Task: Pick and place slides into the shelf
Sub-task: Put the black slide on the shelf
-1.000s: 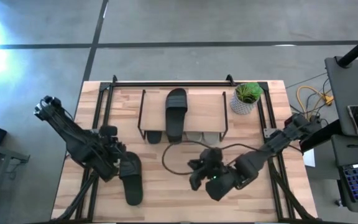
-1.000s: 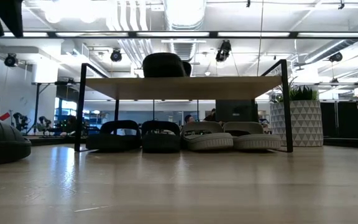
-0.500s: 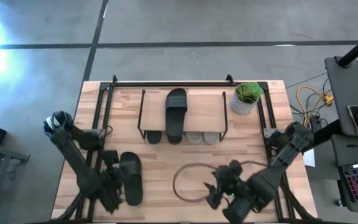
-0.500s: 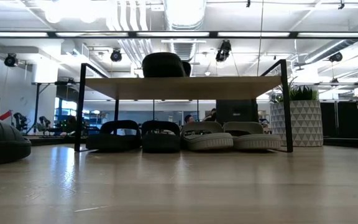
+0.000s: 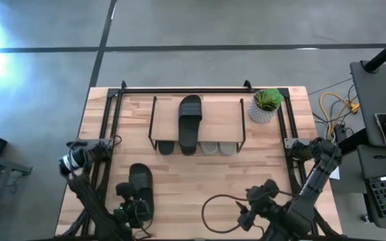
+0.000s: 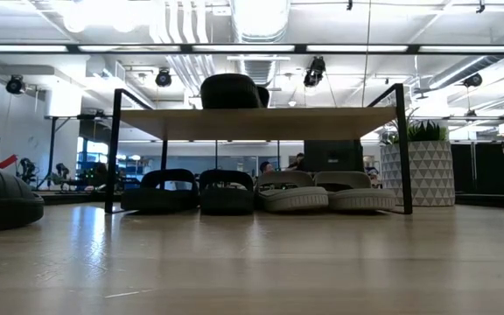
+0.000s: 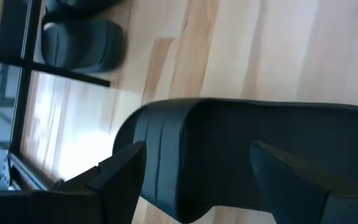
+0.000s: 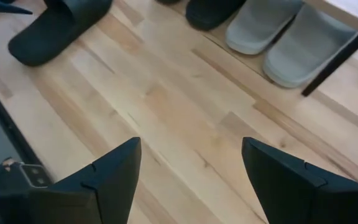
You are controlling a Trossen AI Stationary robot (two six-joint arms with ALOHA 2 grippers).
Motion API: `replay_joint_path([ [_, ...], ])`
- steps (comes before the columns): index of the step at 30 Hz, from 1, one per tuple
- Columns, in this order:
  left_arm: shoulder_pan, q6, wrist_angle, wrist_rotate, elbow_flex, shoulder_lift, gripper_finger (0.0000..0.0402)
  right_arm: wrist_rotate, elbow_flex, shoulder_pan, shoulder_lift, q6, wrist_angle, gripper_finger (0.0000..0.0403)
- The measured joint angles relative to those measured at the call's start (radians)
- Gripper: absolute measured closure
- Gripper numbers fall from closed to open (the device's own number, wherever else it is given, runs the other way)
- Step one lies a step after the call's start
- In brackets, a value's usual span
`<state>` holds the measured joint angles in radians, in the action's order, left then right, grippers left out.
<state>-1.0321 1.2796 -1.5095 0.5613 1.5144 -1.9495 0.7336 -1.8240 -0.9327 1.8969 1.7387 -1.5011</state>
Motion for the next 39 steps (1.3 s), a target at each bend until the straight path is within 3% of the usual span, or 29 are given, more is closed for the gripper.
replay_joint_path([
  [7,0.026,0.073,0.005,-0.043,-0.036,-0.036,0.013,0.0,0.0,-0.003,0.0,0.016,-0.051,0.0133],
  [13,0.062,0.179,-0.035,-0.057,-0.138,-0.032,0.013,0.0,0.005,-0.003,0.0,0.016,-0.071,0.0133],
  [22,0.091,0.124,0.107,-0.065,-0.267,-0.028,0.0136,-0.009,0.008,-0.003,0.0,0.03,-0.07,0.0133],
  [26,0.111,0.123,0.089,-0.07,-0.306,-0.006,0.018,-0.011,0.008,-0.003,0.0,0.042,-0.07,0.0133],
  [33,0.152,0.117,0.104,-0.052,-0.389,0.021,0.0307,-0.011,0.008,-0.003,0.0,0.042,-0.07,0.0133],
  [39,0.188,-0.003,0.158,-0.051,-0.417,0.025,0.0392,-0.009,0.008,-0.003,-0.002,0.069,-0.07,0.0133],
])
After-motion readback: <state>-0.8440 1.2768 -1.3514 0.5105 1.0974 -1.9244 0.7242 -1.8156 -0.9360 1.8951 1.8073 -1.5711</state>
